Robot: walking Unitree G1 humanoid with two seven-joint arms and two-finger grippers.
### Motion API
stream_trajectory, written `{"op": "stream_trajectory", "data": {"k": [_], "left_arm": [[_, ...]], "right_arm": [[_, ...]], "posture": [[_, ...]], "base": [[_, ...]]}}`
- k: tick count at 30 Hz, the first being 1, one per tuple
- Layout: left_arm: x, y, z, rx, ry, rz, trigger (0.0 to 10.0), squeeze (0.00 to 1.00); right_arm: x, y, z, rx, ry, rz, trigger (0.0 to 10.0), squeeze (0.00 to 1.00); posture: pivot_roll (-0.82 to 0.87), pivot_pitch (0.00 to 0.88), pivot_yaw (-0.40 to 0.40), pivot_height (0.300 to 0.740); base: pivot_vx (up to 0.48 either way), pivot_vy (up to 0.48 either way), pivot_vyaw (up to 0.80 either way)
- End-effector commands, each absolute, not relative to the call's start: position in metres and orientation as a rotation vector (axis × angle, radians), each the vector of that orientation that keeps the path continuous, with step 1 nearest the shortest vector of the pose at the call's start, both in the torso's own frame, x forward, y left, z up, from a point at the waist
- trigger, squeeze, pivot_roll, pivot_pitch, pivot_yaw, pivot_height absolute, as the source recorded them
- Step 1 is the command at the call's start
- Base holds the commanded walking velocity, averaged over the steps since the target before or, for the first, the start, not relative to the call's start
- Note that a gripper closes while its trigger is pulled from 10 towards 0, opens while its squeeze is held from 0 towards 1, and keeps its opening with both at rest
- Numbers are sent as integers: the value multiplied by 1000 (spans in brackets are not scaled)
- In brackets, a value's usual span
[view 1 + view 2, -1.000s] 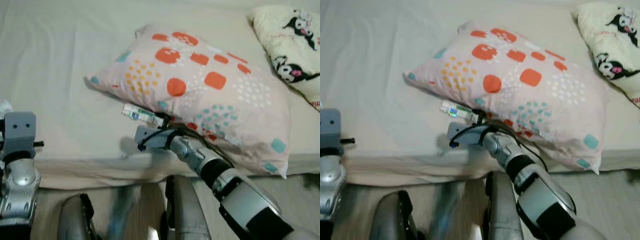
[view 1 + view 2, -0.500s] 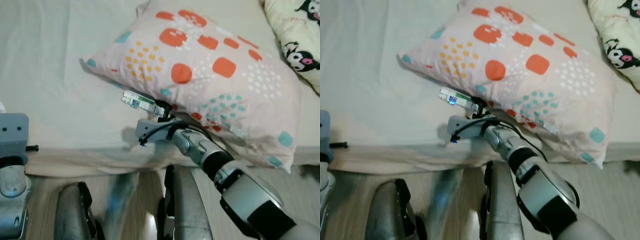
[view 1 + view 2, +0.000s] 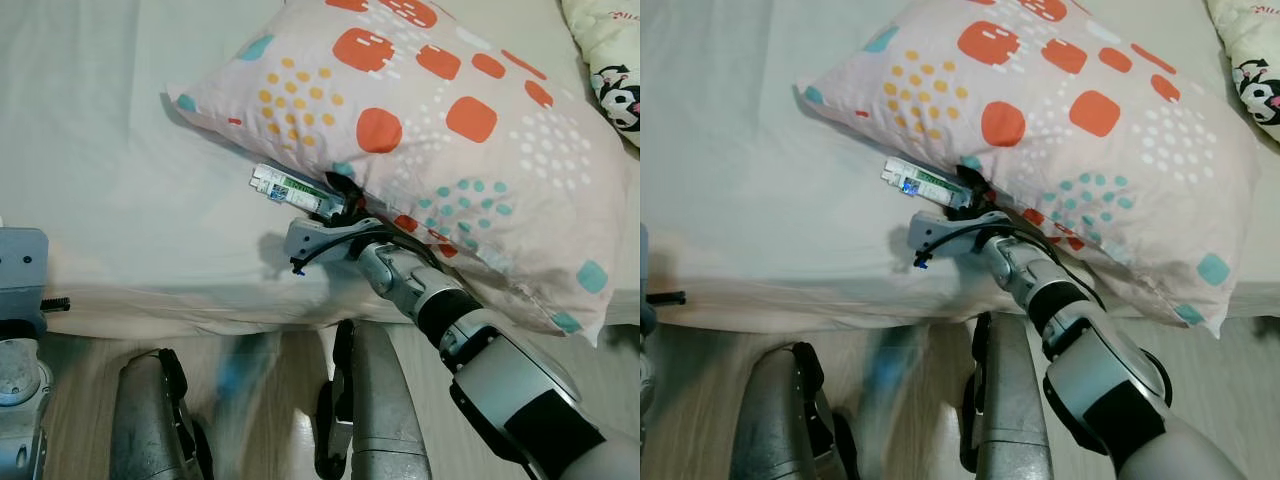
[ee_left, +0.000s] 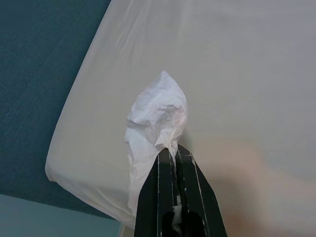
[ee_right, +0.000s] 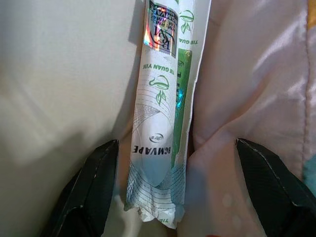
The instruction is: Clean up the room
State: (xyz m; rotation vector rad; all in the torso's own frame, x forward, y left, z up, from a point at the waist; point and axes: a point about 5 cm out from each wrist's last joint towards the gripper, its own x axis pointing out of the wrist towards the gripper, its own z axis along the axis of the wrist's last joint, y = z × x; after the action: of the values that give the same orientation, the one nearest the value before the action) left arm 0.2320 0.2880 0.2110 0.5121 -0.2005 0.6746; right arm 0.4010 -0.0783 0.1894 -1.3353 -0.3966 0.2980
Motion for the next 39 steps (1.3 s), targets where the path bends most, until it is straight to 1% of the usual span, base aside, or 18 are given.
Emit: {"op": "stream_trajectory", "data": {"k": [1,12,19,20,21,22,23,24,25,26,28,29,31,32,33,37,38,39], "left_arm": [[223,286,206,512,-145,661,10000,0],[220,284,206,472,-99,662,10000,0],[225,281,205,462,-102,662,10000,0],[237,283,211,444,-134,676,10000,0],[237,283,211,444,-134,676,10000,0],[242,285,216,436,-158,683,10000,0],[242,285,216,436,-158,683,10000,0],[250,285,226,426,-197,692,10000,0],[250,285,226,426,-197,692,10000,0],[257,285,233,419,-230,696,10000,0],[257,285,233,419,-230,696,10000,0],[275,282,252,392,-312,701,10000,0],[275,282,252,392,-312,701,10000,0],[281,281,256,384,-333,701,10000,0],[294,278,258,361,-346,700,10000,0],[303,277,255,333,-337,699,10000,0],[309,277,246,293,-282,693,10000,0],[309,277,246,293,-282,693,10000,0]], "right_arm": [[403,-111,174,-1381,-273,236,0,0],[402,-112,176,-1361,-308,228,0,0],[402,-109,179,-1285,-298,239,0,0],[401,-90,180,-933,-220,298,0,0],[401,-90,180,-933,-220,298,0,0],[399,-78,181,-761,-196,356,0,0],[399,-78,181,-761,-196,356,0,0],[397,-61,184,-531,-172,436,0,0],[397,-61,184,-531,-172,436,0,0],[394,-47,188,-361,-162,510,0,0],[394,-47,188,-361,-162,510,0,0],[367,3,199,-57,-206,823,0,0],[367,3,199,-57,-206,823,0,0],[354,18,203,30,-223,939,0,0],[317,37,196,136,-213,1118,0,0],[297,43,177,132,-168,1166,0,0],[287,39,153,119,-87,1134,0,0],[287,39,153,119,-87,1134,0,0]], "posture": [[49,656,-217,505],[48,651,-219,505],[46,618,-218,505],[25,549,-210,505],[25,549,-210,505],[24,541,-208,505],[24,541,-208,505],[18,504,-202,505],[18,504,-202,505],[7,473,-195,505],[7,473,-195,505],[-33,377,-176,505],[-33,377,-176,505],[-35,366,-172,505],[-51,288,-150,505],[-59,255,-136,505],[-65,235,-124,505],[-65,235,-124,505]], "base": [[0,0,0],[0,0,0],[0,0,0],[0,0,0],[0,0,0],[0,0,0],[0,0,0],[0,0,0],[0,0,0],[0,0,0],[0,0,0],[0,0,0],[0,0,0],[0,0,0],[0,0,0],[0,0,0],[0,0,0],[0,0,0]]}}
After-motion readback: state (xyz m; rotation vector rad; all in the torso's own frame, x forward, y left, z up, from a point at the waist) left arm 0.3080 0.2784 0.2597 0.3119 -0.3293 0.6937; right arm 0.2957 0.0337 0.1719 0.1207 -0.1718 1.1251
